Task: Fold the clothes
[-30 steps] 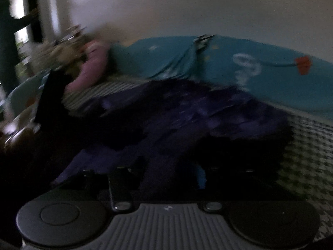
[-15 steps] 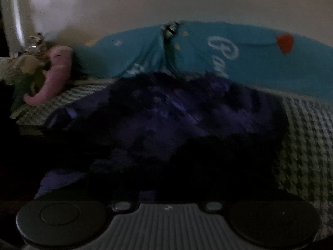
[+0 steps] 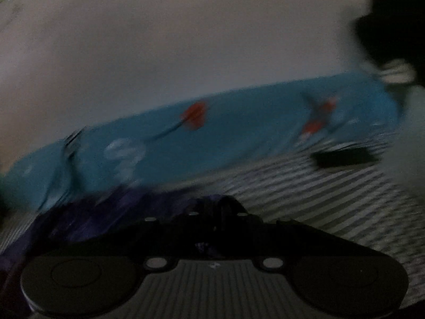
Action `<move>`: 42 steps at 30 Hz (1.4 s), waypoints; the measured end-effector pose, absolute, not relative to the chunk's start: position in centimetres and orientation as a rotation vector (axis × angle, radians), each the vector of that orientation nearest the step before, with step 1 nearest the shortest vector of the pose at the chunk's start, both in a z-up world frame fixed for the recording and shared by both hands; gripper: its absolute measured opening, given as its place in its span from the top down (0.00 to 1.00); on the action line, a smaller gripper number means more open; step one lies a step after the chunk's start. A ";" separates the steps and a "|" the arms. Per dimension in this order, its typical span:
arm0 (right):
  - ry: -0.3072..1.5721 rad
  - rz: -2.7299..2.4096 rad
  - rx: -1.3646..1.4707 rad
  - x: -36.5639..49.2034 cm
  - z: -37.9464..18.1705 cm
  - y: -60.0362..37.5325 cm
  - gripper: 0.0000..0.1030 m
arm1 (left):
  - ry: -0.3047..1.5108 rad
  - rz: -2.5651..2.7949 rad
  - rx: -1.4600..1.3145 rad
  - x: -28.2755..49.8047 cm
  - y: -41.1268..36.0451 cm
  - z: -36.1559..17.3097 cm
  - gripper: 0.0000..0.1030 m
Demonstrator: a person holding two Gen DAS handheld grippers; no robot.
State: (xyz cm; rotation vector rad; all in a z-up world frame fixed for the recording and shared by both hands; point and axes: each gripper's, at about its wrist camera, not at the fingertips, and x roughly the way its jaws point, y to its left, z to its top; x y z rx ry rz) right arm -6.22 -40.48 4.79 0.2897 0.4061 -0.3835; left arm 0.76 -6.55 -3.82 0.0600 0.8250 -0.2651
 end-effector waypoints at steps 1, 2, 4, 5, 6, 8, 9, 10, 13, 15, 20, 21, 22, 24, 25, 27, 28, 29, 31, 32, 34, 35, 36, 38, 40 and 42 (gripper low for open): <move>0.390 -0.423 0.301 -6.4 5.0 -41.5 0.93 | 0.827 -0.266 0.061 0.8 -6.6 -3.9 0.00; 0.378 -0.457 0.311 -6.5 5.1 -42.5 0.93 | 0.829 -0.268 0.062 0.8 -6.6 -3.9 0.00; 0.362 -0.525 0.324 -6.6 5.1 -44.3 0.93 | 0.834 -0.271 0.064 0.8 -6.6 -4.0 0.00; 0.351 -0.552 0.326 -6.5 5.1 -45.0 0.93 | 0.837 -0.272 0.066 0.8 -6.7 -4.1 0.00; 0.340 -0.577 0.328 -6.5 5.2 -45.7 0.93 | 0.840 -0.272 0.067 0.9 -6.7 -4.2 0.00; 0.311 -0.626 0.330 -6.5 5.4 -47.1 0.93 | 0.845 -0.276 0.066 1.0 -6.7 -4.2 0.00; 0.298 -0.649 0.327 -6.5 5.5 -47.6 0.93 | 0.848 -0.278 0.065 1.0 -6.7 -4.3 0.00; 0.286 -0.670 0.321 -6.5 5.7 -48.0 0.93 | 0.850 -0.279 0.065 1.1 -6.7 -4.3 0.00; 0.258 -0.745 0.293 -6.3 6.0 -49.0 0.94 | 0.856 -0.283 0.070 1.2 -6.9 -4.5 0.00; 0.244 -0.797 0.274 -6.3 6.1 -49.4 0.94 | 0.860 -0.283 0.075 1.3 -6.9 -4.6 0.00; 0.261 -0.798 0.308 -5.5 5.1 -51.2 0.93 | 0.870 -0.284 0.075 1.5 -7.0 -4.8 0.00; 0.268 -0.806 0.324 -5.4 4.8 -51.8 0.92 | 0.873 -0.286 0.076 1.6 -7.1 -4.9 0.00; 0.271 -0.810 0.345 -5.6 4.6 -52.2 0.89 | 0.876 -0.292 0.076 1.6 -7.1 -4.9 0.00; 0.275 -0.810 0.388 -6.3 4.5 -52.9 0.86 | 0.879 -0.300 0.082 1.5 -7.3 -5.0 0.00; 0.273 -0.803 0.408 -6.7 4.5 -53.3 0.86 | 0.880 -0.303 0.085 1.5 -7.4 -5.0 0.00; 0.284 -0.792 0.415 -7.4 4.4 -53.8 0.86 | 0.877 -0.309 0.091 1.4 -7.5 -5.0 0.00; 0.292 -0.791 0.408 -7.6 4.4 -53.8 0.86 | 0.875 -0.311 0.093 1.3 -7.6 -5.0 0.00; 0.304 -0.792 0.398 -7.8 4.3 -53.8 0.86 | 0.873 -0.311 0.095 1.3 -7.6 -5.0 0.00; 0.347 -0.783 0.389 -8.4 3.9 -53.9 0.85 | 0.870 -0.313 0.100 1.3 -7.7 -4.9 0.00; 0.371 -0.778 0.392 -8.7 3.6 -54.0 0.84 | 0.871 -0.314 0.102 1.2 -7.7 -4.9 0.00; 0.423 -0.768 0.405 -9.3 2.8 -54.3 0.82 | 0.872 -0.316 0.105 1.2 -7.8 -4.9 0.00; 0.447 -0.761 0.419 -9.7 2.5 -54.4 0.80 | 0.871 -0.318 0.106 1.2 -7.8 -4.8 0.00; 0.471 -0.743 0.444 -10.1 2.1 -54.7 0.77 | 0.870 -0.319 0.107 1.2 -7.8 -4.8 0.00; 0.496 -0.729 0.508 -11.0 1.1 -55.3 0.72 | 0.867 -0.322 0.110 1.0 -7.9 -4.7 0.00; 0.511 -0.724 0.573 -11.9 0.3 -55.8 0.71 | 0.865 -0.323 0.113 1.0 -7.9 -4.6 0.00; 0.519 -0.701 0.647 -12.5 -0.3 -56.4 0.70 | 0.863 -0.323 0.116 0.9 -8.0 -4.6 0.00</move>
